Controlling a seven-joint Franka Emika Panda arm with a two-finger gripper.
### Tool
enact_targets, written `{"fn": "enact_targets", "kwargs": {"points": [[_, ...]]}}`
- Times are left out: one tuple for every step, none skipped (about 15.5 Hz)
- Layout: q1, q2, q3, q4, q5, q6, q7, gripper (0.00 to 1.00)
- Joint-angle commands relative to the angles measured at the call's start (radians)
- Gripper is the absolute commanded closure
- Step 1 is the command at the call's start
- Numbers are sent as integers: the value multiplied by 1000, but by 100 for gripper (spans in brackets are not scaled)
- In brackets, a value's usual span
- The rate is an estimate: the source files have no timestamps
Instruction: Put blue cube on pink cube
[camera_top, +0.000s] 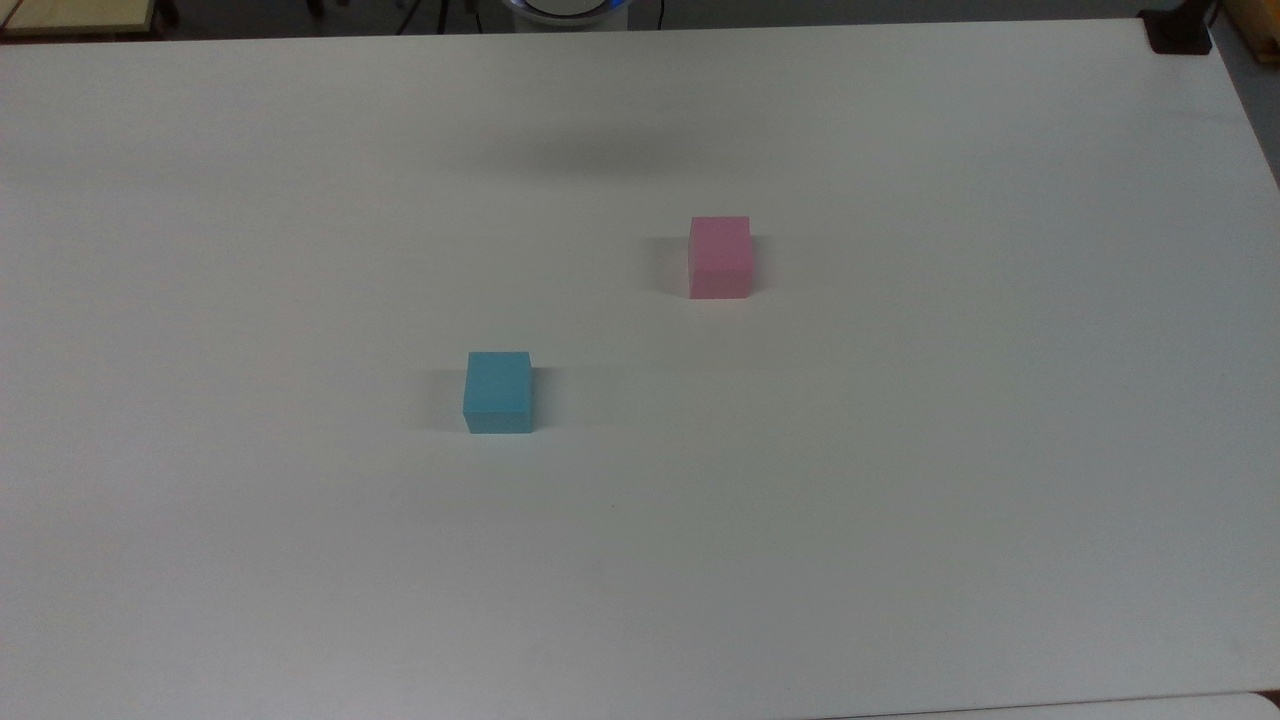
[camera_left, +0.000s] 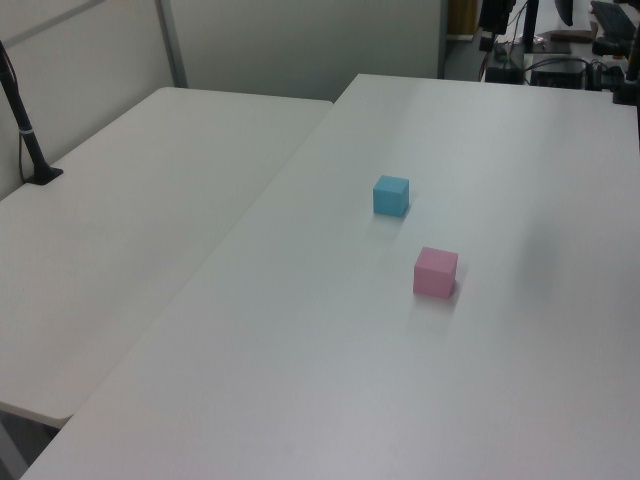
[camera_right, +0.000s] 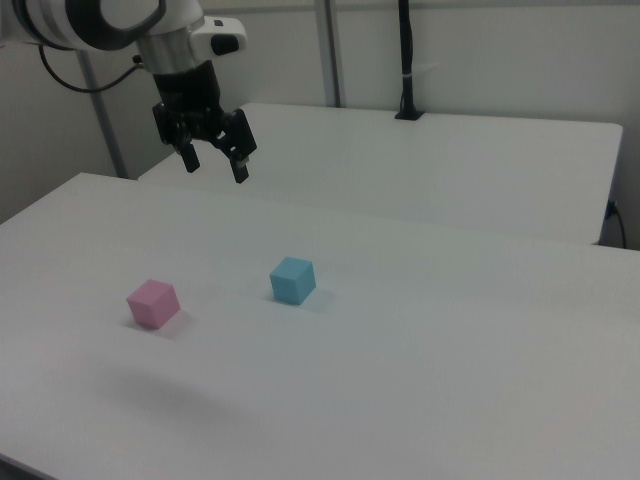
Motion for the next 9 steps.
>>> {"fn": "enact_targets", "kwargs": {"points": [[10, -16, -3, -17, 22, 10, 5, 0], [10, -16, -3, -17, 22, 12, 3, 0], [10, -16, -3, -17, 22, 13, 0, 0], [10, -16, -3, -17, 22, 14, -2, 0], [10, -16, -3, -17, 22, 14, -3, 0], [10, -16, -3, -17, 22, 14, -9, 0], [10, -17, -3, -17, 22, 14, -27, 0], [8, -17, -8, -17, 22, 12, -55, 0], [8, -19, -8, -17, 22, 10, -67, 0]]}}
